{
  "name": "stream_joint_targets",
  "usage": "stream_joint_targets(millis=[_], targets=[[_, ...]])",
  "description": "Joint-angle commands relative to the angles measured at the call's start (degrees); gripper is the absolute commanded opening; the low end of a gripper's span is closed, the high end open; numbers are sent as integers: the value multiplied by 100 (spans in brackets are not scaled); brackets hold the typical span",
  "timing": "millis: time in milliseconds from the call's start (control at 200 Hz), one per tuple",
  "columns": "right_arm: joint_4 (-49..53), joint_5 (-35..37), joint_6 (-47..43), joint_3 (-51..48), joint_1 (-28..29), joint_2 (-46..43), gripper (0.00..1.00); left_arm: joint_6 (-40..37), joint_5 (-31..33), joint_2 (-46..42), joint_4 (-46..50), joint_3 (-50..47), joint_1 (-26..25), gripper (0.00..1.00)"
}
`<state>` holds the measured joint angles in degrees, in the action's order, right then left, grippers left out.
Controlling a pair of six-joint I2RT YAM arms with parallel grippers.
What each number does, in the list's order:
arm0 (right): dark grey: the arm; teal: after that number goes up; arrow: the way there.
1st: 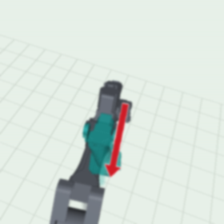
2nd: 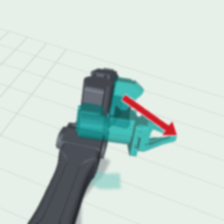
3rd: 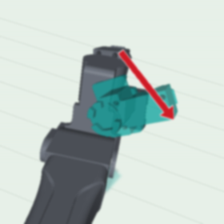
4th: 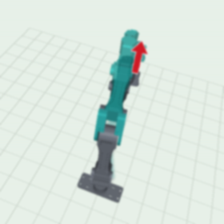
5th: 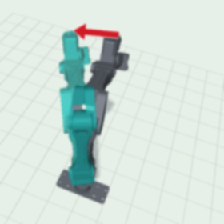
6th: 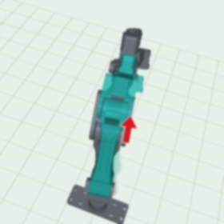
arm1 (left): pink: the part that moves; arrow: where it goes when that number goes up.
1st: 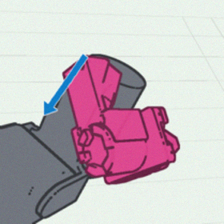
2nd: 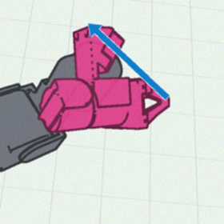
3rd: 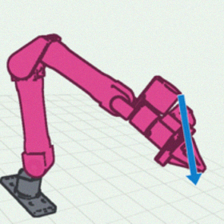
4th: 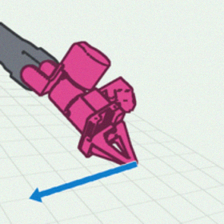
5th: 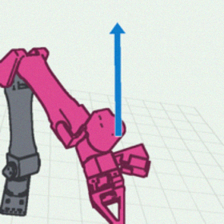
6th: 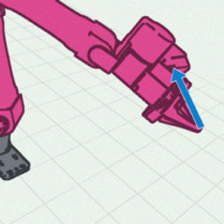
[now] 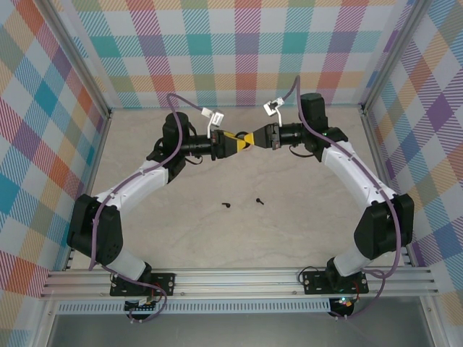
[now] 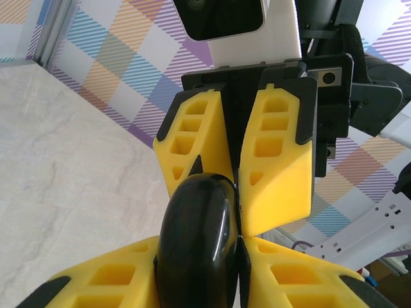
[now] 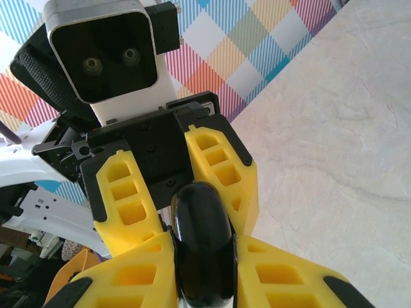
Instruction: Insert wireless bluetooth earbuds into charging case
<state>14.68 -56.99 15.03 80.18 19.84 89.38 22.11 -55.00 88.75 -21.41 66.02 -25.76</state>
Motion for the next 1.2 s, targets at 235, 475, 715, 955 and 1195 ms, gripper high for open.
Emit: stream_joint_targets(millis=[235,475,715,955,1195], targets=[[294,-101,-291,-119,38,-304,31,137,212,-76,-434,-10,-61,11],[1171,637,-895,-86,63,-738,48,-1797,490,-534,879,-50,-171,10],[1820,1209,-1289,-11,280,-1014,54,-3458,349,-812,1234,-268,-232,10],[2317,1411,-1673,243,590,-955,58,-4139,172,-749,1782,-27,-271,11],[2494,1586,-1824,384,680,-789,58,-4494,-105,-670,2210,173,-307,11]])
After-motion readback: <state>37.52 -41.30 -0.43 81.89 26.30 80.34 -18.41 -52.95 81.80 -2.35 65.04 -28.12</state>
